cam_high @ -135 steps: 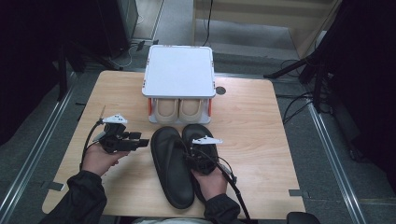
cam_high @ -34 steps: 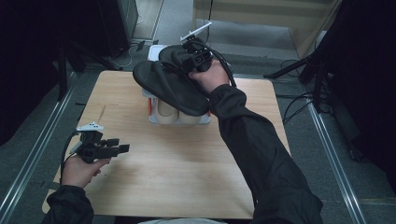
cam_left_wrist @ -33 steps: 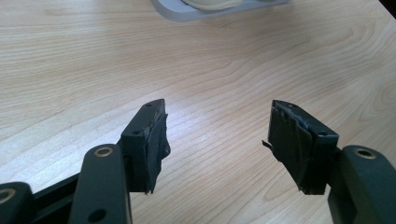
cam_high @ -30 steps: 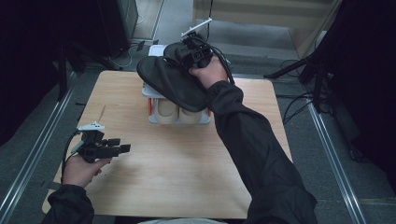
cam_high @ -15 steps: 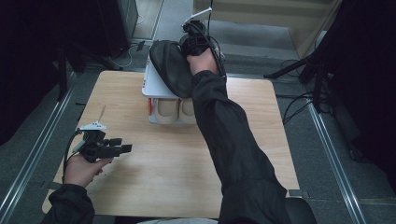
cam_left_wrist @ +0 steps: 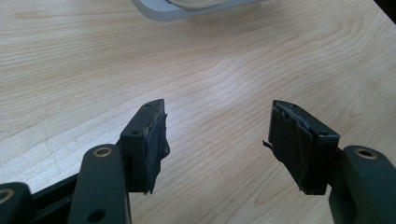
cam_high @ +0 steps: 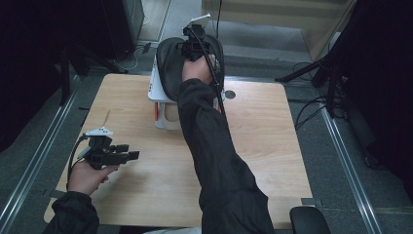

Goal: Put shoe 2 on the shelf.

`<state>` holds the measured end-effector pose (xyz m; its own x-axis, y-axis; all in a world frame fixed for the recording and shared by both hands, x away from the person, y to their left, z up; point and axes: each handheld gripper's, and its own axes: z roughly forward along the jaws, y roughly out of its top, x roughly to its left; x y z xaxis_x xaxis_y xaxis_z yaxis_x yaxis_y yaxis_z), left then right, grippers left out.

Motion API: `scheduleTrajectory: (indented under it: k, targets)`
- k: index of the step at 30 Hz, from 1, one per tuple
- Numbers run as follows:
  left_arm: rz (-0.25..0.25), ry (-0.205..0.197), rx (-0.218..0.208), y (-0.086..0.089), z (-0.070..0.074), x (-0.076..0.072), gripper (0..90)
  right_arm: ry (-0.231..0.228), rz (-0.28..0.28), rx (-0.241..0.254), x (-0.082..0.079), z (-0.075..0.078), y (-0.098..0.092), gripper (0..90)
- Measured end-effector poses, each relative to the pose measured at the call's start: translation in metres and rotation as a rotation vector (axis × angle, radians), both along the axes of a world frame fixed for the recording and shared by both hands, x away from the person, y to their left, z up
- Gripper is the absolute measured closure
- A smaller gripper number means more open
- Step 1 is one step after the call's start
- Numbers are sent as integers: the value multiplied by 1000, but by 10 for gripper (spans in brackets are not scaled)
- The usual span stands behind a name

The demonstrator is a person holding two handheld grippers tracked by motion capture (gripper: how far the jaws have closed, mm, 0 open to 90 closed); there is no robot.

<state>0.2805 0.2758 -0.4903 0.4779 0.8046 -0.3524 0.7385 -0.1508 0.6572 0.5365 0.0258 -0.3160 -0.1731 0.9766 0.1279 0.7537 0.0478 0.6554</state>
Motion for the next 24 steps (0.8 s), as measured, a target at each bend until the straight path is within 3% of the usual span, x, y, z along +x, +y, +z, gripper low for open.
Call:
scheduleTrajectory:
  k: [7, 24]
  targets:
    - [-10, 1, 7, -2, 0, 0, 373, 18, -14, 37, 6, -6, 2, 754]
    - [-14, 0, 6, -2, 1, 0, 373, 36, -13, 76, 15, -15, 0, 752]
